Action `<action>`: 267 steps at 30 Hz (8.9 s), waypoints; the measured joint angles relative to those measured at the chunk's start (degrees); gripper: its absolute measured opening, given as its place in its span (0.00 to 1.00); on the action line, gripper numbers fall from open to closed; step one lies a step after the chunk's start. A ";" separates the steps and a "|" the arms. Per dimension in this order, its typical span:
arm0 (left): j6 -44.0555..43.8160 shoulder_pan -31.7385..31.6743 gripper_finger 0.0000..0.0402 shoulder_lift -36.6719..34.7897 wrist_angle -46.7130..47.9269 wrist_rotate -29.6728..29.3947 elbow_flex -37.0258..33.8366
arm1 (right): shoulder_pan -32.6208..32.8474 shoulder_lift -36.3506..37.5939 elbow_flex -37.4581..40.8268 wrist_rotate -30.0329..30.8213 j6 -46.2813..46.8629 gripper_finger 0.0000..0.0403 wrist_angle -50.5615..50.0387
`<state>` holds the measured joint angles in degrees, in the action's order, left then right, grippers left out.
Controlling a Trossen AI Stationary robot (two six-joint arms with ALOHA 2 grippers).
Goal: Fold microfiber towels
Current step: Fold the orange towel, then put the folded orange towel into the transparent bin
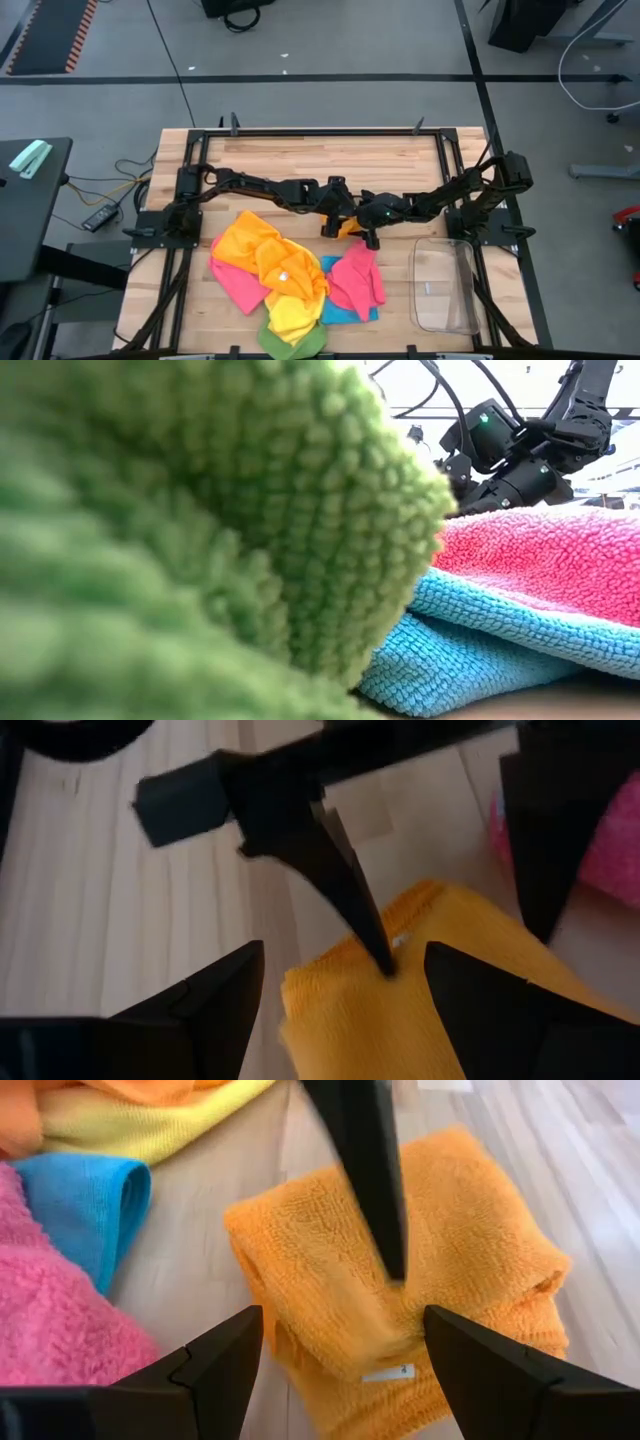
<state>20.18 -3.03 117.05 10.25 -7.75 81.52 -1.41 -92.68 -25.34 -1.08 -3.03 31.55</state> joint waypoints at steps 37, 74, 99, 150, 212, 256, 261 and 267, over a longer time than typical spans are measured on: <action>-9.36 -1.62 0.71 -2.72 0.63 5.47 -5.86 | -0.11 6.94 -1.59 11.33 0.24 0.71 -3.06; -14.62 -1.59 0.71 -2.62 -4.23 9.92 -5.84 | 3.43 13.71 -20.46 10.10 10.70 0.71 -50.63; -15.06 -0.87 0.71 -2.62 -4.48 9.94 -5.84 | 16.44 13.77 -35.30 -5.22 24.50 0.71 -100.00; -6.09 -1.27 0.58 -9.48 3.13 0.44 -7.12 | -6.33 13.29 -15.98 0.33 32.75 0.71 -46.51; -18.49 3.65 0.28 -23.40 -17.90 -0.04 -36.71 | -10.02 -12.51 -37.58 -14.05 35.55 0.70 -67.02; -24.52 14.86 0.27 -22.44 -14.92 -6.23 -38.80 | 5.42 11.92 -37.33 -22.27 49.70 0.09 -71.82; -24.43 14.83 0.27 -22.44 -14.92 -6.22 -38.80 | 13.05 14.79 -37.33 -22.17 51.91 0.10 -80.01; -23.65 14.66 0.27 -22.45 -14.98 -6.21 -38.80 | 21.97 18.08 -37.33 -24.40 56.92 0.10 -83.85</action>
<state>-3.46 11.64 94.60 -4.73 -13.96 42.72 20.56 -74.61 -62.67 -25.48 53.89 -52.30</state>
